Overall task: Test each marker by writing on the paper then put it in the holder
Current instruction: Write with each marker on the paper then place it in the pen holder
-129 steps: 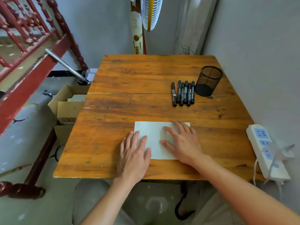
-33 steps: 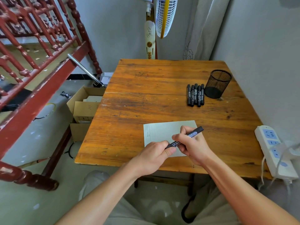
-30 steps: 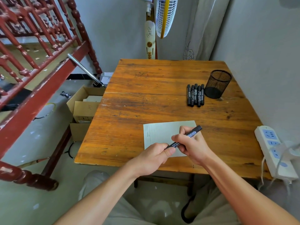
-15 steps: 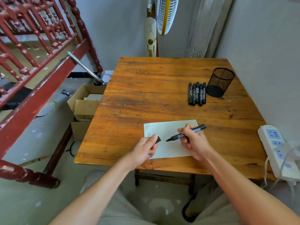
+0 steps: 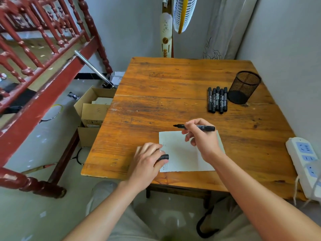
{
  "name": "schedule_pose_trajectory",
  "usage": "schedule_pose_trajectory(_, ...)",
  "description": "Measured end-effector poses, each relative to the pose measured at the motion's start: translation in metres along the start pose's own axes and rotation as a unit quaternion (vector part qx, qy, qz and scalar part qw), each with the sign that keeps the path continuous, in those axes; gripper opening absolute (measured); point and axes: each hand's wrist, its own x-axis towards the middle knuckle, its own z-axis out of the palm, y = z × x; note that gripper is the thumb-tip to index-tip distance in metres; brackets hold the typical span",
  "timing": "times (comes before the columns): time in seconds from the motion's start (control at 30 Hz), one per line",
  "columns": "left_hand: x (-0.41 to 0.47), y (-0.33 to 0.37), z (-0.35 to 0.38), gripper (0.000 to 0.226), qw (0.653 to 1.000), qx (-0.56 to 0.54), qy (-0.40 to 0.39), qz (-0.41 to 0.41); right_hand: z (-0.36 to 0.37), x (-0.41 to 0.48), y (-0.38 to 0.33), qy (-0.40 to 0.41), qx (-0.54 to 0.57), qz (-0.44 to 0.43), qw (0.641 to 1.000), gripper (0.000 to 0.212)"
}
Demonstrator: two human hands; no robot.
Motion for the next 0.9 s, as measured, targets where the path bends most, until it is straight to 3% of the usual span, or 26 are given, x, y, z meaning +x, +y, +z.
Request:
schedule_pose_trajectory(0.17,0.001,0.001,0.000,0.017,1.000,0.000,0.016,0.009,0.037,0.009,0.022,0.013,-0.024,-0.018,0.999,0.019)
schedule_pose_trajectory(0.33,-0.001,-0.002,0.002,0.019,1.000,-0.013,0.025,-0.001,0.042,0.011,0.036,0.069,-0.060,-0.033,0.995,0.029)
schedule_pose_trajectory(0.53,0.000,-0.003,0.002,0.020,0.999,-0.021,0.028,-0.001,0.044,0.013,0.037,0.075,-0.079,-0.052,0.993,0.033)
schedule_pose_trajectory(0.77,0.000,-0.002,0.002,0.020,0.999,-0.025,0.026,-0.006,0.041,0.013,0.036,0.103,-0.089,-0.046,0.990,0.026)
schedule_pose_trajectory(0.9,0.000,-0.002,0.001,0.021,0.999,-0.021,0.025,-0.007,0.040,0.007,0.038,0.071,-0.099,-0.053,0.991,0.027)
